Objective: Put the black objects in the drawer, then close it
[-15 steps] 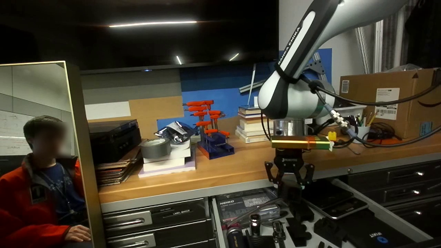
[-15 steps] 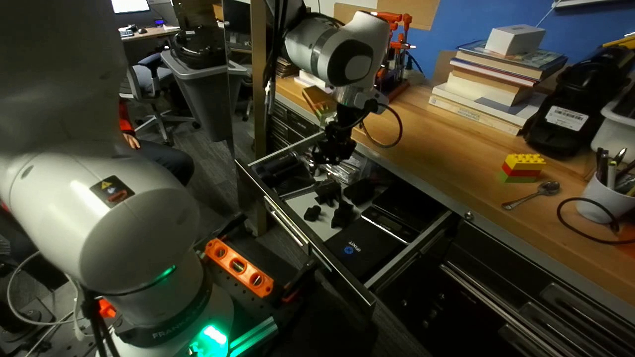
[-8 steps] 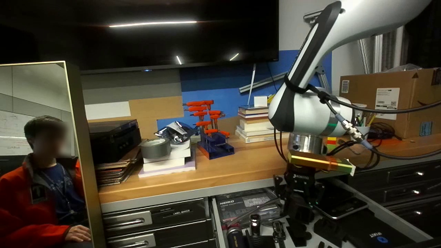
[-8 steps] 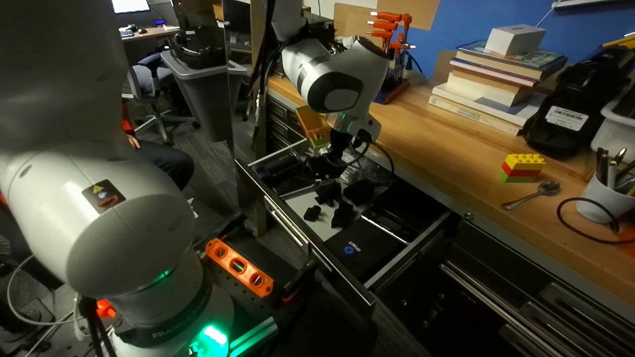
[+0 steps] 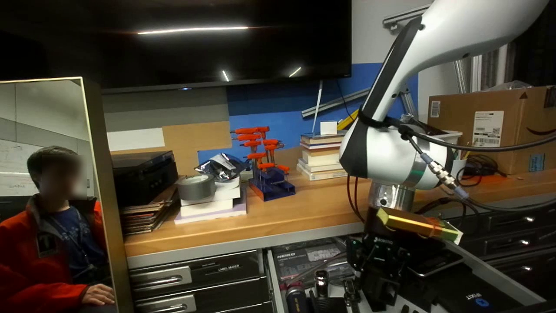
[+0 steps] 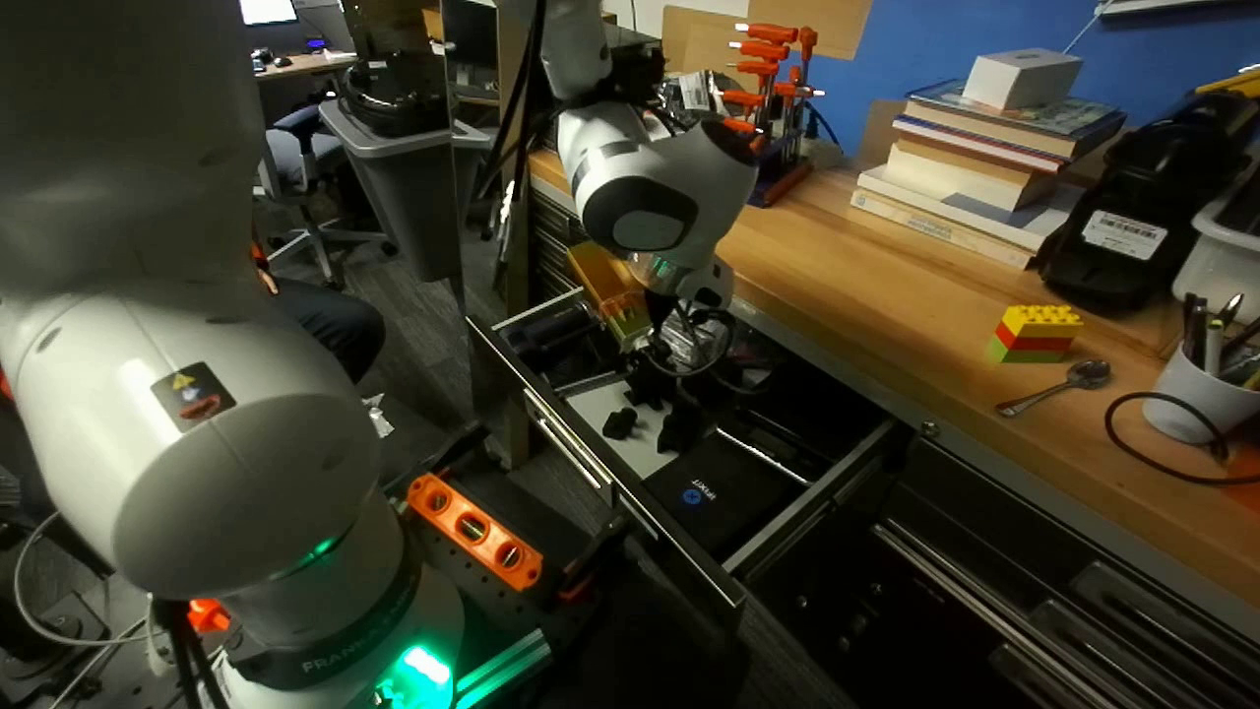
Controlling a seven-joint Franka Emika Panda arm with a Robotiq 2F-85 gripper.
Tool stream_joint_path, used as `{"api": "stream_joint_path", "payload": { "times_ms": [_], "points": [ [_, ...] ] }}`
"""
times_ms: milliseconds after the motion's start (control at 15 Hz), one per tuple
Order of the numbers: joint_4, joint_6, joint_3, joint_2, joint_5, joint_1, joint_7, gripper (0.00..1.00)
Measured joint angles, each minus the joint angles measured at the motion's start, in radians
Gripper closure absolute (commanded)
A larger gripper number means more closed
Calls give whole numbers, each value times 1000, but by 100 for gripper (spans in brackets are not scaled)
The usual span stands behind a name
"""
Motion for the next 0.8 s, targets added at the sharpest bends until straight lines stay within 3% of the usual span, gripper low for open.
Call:
{"api": "stream_joint_path", "payload": {
  "times_ms": [800],
  "points": [
    [-3,150,94,119,5,-11,-286,73]
  ]
}}
